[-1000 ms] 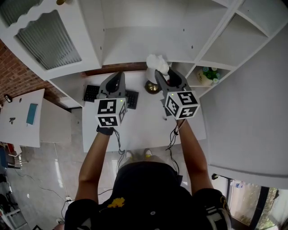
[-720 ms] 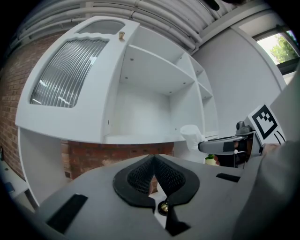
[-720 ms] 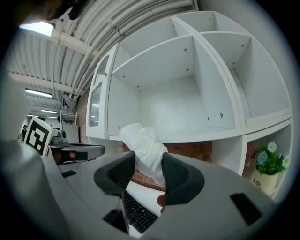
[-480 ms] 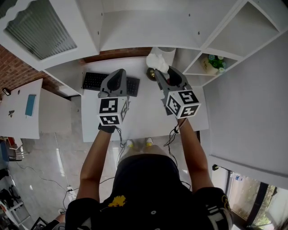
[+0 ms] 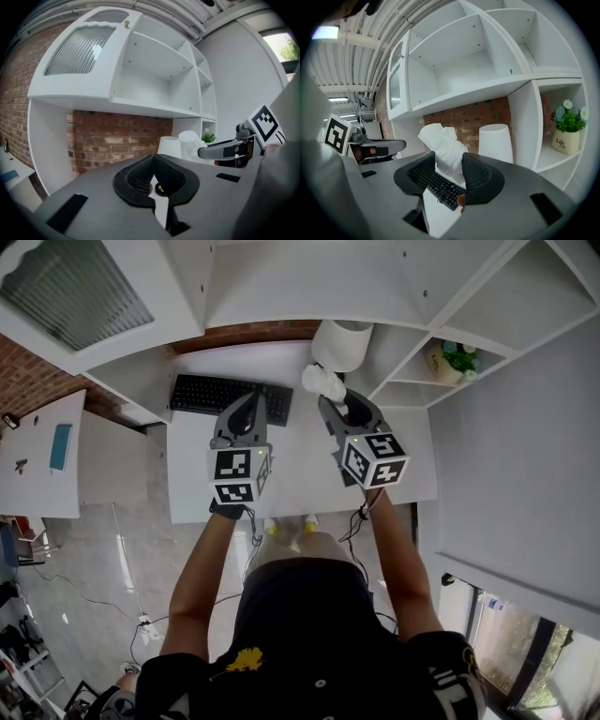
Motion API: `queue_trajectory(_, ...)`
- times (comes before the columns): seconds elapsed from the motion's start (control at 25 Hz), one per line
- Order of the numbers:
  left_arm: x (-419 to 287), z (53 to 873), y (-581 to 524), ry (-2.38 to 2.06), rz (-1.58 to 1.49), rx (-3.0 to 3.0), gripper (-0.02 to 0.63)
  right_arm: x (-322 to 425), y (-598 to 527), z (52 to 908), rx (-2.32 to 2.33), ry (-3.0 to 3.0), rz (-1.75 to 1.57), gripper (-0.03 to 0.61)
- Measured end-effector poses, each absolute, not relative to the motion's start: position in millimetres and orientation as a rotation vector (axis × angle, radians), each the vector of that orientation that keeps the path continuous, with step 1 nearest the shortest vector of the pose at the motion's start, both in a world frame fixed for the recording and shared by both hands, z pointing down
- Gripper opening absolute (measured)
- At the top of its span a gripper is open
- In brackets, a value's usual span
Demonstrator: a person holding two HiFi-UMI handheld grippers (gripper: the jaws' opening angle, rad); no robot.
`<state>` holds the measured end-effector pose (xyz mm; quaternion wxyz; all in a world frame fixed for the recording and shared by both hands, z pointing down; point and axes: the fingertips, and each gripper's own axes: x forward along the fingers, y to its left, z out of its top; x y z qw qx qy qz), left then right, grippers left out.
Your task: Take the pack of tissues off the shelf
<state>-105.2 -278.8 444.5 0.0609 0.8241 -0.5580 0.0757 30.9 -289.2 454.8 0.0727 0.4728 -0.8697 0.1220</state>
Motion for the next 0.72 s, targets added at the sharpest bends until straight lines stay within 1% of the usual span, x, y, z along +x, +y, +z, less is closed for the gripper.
queue_trajectory(0.72, -108.7, 584.5, -265.1, -1.633, 0.408, 2.294, 0.017, 33.0, -265.9, 614.9, 1.38, -2.385, 0.575, 0.184)
